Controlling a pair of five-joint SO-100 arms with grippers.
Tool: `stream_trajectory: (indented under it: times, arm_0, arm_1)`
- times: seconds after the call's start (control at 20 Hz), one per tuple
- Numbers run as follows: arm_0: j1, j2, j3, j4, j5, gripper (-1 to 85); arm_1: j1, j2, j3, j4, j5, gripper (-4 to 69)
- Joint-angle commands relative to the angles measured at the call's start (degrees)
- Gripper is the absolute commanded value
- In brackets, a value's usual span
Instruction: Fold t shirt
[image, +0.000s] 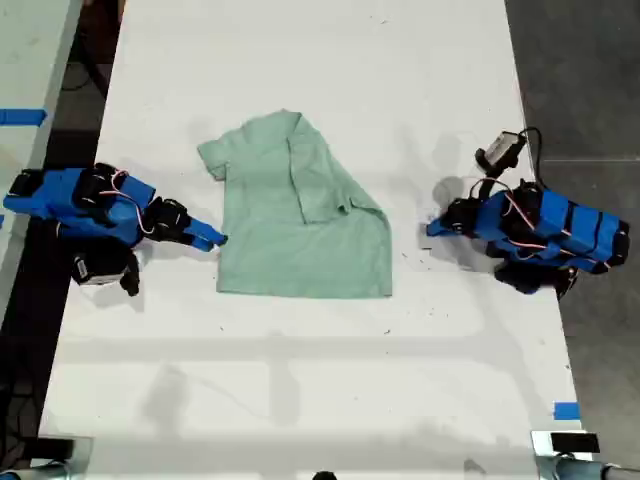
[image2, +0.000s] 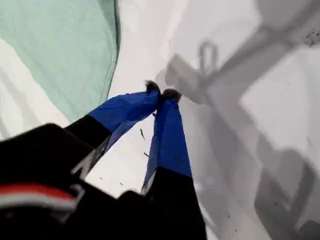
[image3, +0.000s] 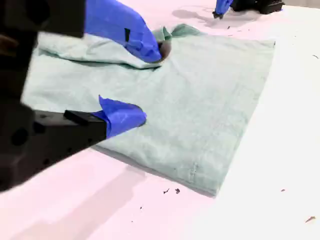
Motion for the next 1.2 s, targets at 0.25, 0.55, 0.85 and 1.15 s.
stream_trajectory:
  times: [0.25, 0.55, 0.85, 1.15]
  arm_0:
    - [0.97, 0.44, -0.09, 0.0, 0.09, 17.0]
    - [0.97, 0.44, -0.09, 0.0, 0.09, 17.0]
    - [-7.38, 0.09, -0.44, -2.02, 15.91, 14.7]
    - [0.53, 0.62, -11.43, -10.55, 16.44, 7.4]
  arm_1:
    - [-1.32, 0.35, 2.37, -1.41, 2.11, 2.2]
    - [-1.58, 0.35, 2.37, -1.41, 2.11, 2.2]
    - [-0.79, 0.35, 2.37, -1.58, 0.35, 2.2]
    - [-0.97, 0.35, 2.37, -1.49, 0.7, 2.2]
